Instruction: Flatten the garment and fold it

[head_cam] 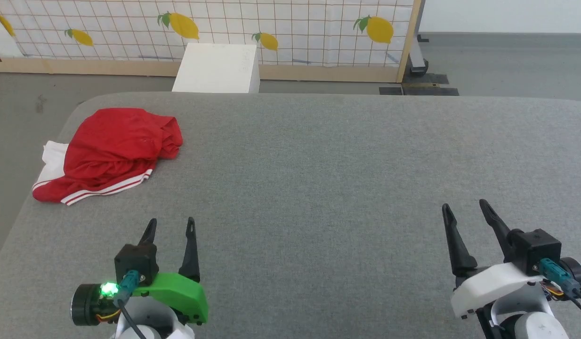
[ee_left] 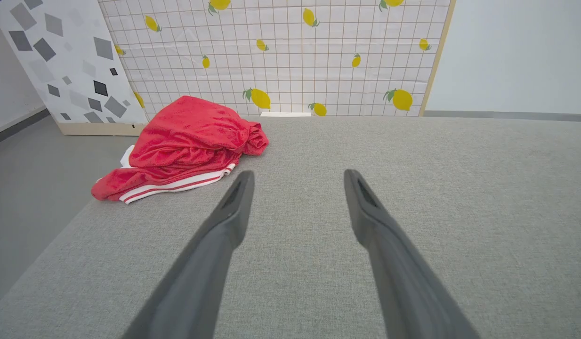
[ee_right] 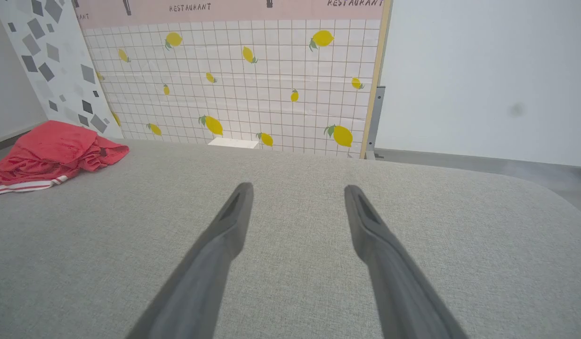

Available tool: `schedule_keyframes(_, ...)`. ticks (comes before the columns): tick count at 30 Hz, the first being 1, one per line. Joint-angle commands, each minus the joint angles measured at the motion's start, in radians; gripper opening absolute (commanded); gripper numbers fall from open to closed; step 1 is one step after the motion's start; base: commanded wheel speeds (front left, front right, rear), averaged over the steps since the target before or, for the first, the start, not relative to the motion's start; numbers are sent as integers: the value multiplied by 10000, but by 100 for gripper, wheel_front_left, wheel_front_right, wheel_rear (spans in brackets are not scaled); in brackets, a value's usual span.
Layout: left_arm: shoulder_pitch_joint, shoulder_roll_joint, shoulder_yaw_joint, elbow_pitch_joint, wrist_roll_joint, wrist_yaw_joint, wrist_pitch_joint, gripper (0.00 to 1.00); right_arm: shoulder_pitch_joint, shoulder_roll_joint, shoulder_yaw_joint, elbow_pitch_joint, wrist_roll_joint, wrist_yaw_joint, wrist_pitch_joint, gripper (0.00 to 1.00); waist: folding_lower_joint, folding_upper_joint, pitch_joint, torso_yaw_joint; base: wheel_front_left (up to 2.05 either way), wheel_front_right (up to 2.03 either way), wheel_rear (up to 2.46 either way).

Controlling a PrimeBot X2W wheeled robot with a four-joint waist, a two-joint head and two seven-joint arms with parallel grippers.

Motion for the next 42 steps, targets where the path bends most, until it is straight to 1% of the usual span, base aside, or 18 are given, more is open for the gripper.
schedule_keyframes(1, -211, 36, -35, 82, -122, 69, -108, 100, -128, 7, -52, 73, 82, -4, -122, 100, 0, -1, 0, -1, 0, 0, 0)
schedule_keyframes(33, -529, 75, -328, 740, -523, 187, -769, 100, -367, 13, -328, 745, 577, -8, -785, 100, 0, -1, 39, -13, 0, 0, 0)
schedule_keyframes(42, -584, 104, -316, 922, -669, 251, -950, 100, -405, 15, -366, 986, 590, -9, -968, 100, 0, -1, -31, 218, 0, 0, 0)
